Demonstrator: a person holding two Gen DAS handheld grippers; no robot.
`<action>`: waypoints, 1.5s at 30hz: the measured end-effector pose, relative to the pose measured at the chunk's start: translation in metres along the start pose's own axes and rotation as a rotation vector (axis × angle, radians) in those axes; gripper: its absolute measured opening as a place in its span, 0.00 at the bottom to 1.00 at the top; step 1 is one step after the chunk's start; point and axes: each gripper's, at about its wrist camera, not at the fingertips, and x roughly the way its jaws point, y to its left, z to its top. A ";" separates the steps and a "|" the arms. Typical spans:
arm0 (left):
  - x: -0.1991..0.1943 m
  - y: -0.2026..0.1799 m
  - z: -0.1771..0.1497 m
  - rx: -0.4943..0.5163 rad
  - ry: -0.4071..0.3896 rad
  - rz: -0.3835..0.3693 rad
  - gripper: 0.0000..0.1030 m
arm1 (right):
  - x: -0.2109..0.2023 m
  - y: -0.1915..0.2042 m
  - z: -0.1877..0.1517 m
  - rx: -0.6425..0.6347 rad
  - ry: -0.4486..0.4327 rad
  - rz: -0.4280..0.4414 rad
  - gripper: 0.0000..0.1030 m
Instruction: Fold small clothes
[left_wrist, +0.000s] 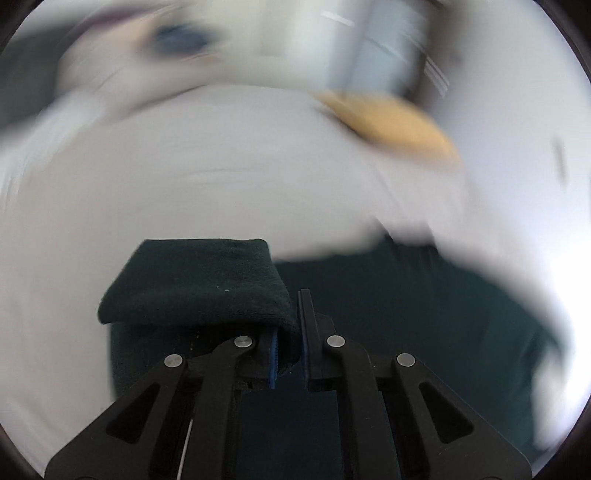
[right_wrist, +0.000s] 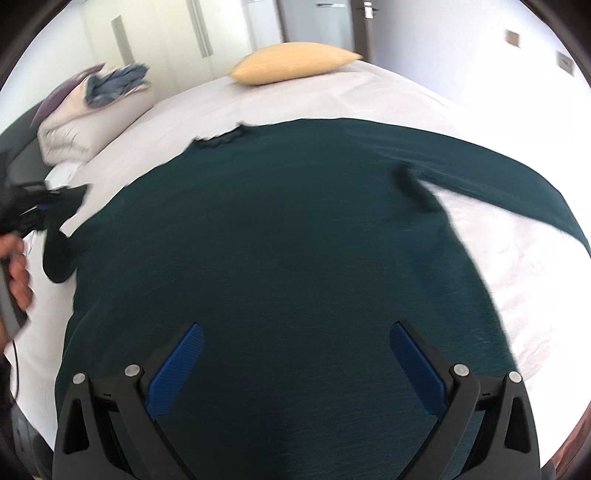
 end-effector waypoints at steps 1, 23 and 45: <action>0.011 -0.037 -0.010 0.131 0.011 0.031 0.08 | 0.000 -0.009 0.004 0.020 -0.004 0.000 1.00; 0.076 -0.102 -0.056 0.350 0.055 0.114 0.09 | 0.047 -0.011 0.113 0.153 0.010 0.344 0.95; 0.116 -0.177 -0.093 1.098 0.009 0.501 0.01 | 0.007 0.196 0.219 -0.406 0.116 0.357 0.94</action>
